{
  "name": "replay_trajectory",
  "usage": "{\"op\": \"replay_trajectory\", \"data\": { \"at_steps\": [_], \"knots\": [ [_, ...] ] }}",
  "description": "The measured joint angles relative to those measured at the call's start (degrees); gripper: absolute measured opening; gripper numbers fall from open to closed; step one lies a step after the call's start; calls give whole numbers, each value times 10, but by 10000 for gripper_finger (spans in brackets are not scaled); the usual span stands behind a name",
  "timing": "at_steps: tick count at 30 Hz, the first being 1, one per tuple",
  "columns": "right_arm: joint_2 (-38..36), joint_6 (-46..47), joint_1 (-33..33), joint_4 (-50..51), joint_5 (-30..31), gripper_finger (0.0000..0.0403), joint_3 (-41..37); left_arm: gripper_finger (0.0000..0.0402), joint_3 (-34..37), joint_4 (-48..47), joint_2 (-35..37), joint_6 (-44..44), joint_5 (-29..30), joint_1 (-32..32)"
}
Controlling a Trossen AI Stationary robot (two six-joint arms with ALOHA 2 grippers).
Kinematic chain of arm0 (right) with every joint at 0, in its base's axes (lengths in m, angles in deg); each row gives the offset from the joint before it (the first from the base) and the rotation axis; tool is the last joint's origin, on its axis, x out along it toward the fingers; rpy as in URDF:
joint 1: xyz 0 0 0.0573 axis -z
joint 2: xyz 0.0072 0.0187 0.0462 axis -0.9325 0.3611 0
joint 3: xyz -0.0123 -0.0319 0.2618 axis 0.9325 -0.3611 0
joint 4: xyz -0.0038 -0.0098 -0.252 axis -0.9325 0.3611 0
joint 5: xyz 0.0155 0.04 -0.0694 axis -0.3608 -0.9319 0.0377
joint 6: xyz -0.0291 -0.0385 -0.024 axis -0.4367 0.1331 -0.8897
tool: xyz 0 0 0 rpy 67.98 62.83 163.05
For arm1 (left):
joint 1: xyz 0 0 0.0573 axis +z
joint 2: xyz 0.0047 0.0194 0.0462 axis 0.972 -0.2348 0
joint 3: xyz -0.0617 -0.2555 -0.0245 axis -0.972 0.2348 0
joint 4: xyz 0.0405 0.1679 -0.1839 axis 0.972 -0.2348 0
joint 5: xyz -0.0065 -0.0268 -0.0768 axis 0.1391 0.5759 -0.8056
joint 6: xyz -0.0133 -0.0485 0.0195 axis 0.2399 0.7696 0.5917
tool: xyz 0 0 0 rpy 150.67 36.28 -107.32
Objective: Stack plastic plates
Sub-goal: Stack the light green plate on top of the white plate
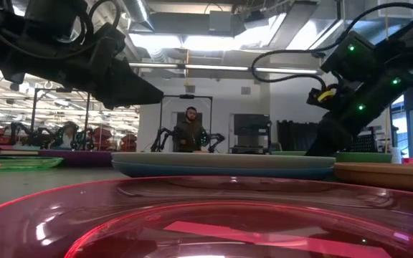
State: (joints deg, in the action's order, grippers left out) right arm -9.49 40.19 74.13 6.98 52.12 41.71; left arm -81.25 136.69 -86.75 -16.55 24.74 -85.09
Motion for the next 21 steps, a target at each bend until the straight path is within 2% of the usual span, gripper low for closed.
{"op": "replay_trajectory", "data": {
  "at_steps": [4, 13, 15, 18, 21],
  "knots": [
    [3, -17, 0, 11, 0, 138, 0, 114, 0, 0, 0, 0, 0, 0],
    [3, -82, 0, 8, 1, 18, 0, 114, 0, -1, 0, 10, -4, 0],
    [3, -99, 0, 12, 4, 6, 6, 114, 0, -1, 0, 10, -4, 0],
    [3, -105, -4, 10, -2, 12, 26, 114, 0, -1, 0, 10, -4, 0],
    [3, -118, -30, 12, -5, 7, 46, 114, 0, -1, 0, 10, -4, 0]
  ]
}}
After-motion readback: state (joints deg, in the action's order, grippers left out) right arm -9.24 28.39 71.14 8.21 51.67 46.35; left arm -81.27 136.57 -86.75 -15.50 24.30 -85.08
